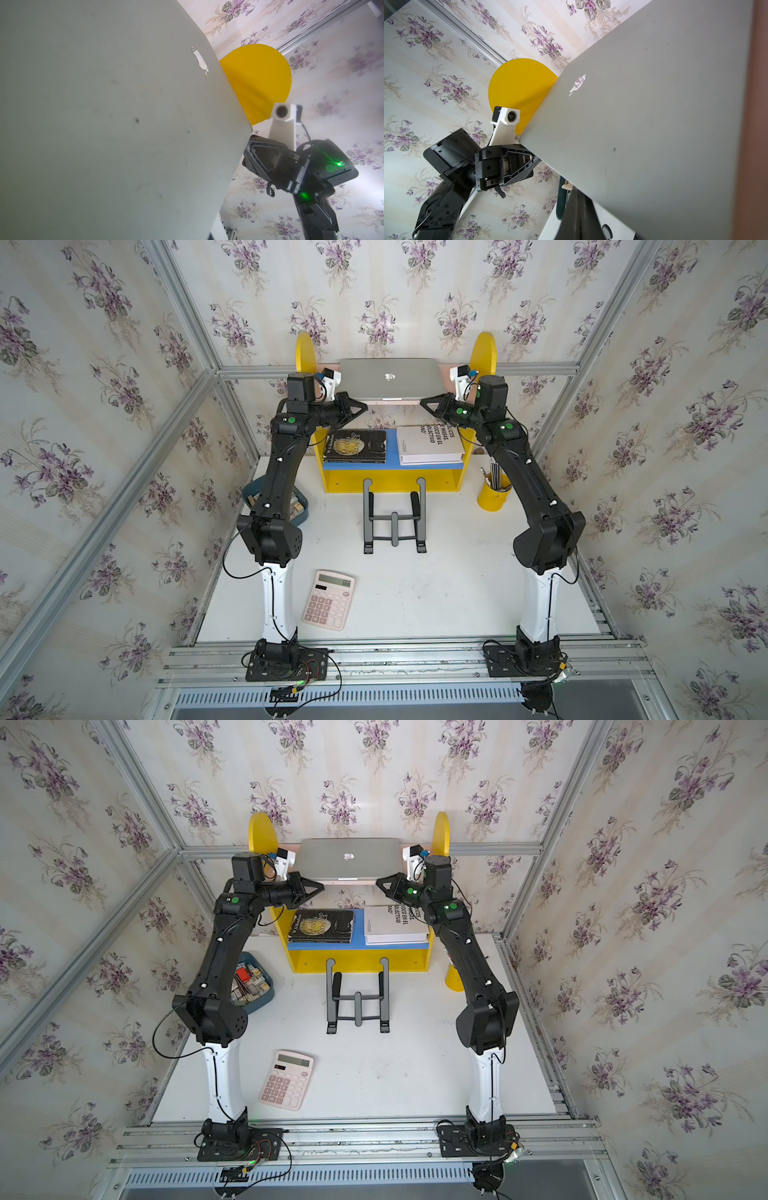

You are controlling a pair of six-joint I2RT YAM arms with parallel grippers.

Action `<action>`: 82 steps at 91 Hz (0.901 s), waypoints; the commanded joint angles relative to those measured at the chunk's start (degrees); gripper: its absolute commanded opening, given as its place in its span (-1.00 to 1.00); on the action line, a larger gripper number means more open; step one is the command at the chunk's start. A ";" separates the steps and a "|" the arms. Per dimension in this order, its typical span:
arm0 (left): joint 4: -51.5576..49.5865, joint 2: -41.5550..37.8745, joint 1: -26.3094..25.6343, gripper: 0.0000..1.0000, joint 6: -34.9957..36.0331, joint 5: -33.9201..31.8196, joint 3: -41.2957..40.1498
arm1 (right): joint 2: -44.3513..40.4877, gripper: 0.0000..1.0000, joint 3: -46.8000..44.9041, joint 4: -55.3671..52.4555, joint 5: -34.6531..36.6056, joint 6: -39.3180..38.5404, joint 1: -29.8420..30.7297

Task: Close the laptop lid and set it aside
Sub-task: Place the laptop on the shelf.

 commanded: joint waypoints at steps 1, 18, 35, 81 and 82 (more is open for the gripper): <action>3.28 0.23 0.23 -1.00 -0.51 -1.25 0.47 | 0.08 -1.00 0.38 2.20 0.49 0.05 -0.16; 3.08 -0.46 0.23 -1.00 -0.77 -0.66 -0.11 | -0.80 -1.00 0.09 1.63 -0.01 0.07 -0.16; 5.43 -4.74 0.14 -1.00 -0.84 -0.79 -6.26 | -4.09 -0.98 -4.14 3.56 -0.41 0.40 -0.13; 8.08 -17.12 0.21 -0.64 0.61 -0.86 -20.98 | -15.14 -0.30 -18.49 7.22 0.21 -2.26 -0.65; 8.38 -17.54 0.22 -0.62 0.63 -0.85 -21.55 | -15.41 -0.30 -19.29 7.63 0.22 -2.20 -0.71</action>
